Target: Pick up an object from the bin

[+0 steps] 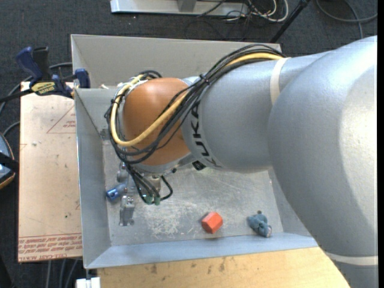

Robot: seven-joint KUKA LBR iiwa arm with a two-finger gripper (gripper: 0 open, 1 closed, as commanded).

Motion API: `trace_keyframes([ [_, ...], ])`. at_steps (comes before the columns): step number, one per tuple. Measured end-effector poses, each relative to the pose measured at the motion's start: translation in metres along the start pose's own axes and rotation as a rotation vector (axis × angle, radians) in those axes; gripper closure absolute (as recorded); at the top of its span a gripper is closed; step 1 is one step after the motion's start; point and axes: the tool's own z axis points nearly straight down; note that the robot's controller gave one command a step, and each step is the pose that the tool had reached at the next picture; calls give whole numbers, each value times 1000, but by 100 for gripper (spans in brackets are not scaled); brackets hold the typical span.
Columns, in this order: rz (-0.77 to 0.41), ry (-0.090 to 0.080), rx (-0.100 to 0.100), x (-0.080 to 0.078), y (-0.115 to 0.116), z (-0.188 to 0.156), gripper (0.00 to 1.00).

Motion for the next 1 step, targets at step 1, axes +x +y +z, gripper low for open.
trace_keyframes([
  [1, -147, -4, 1, -28, -20, 61, 0],
])
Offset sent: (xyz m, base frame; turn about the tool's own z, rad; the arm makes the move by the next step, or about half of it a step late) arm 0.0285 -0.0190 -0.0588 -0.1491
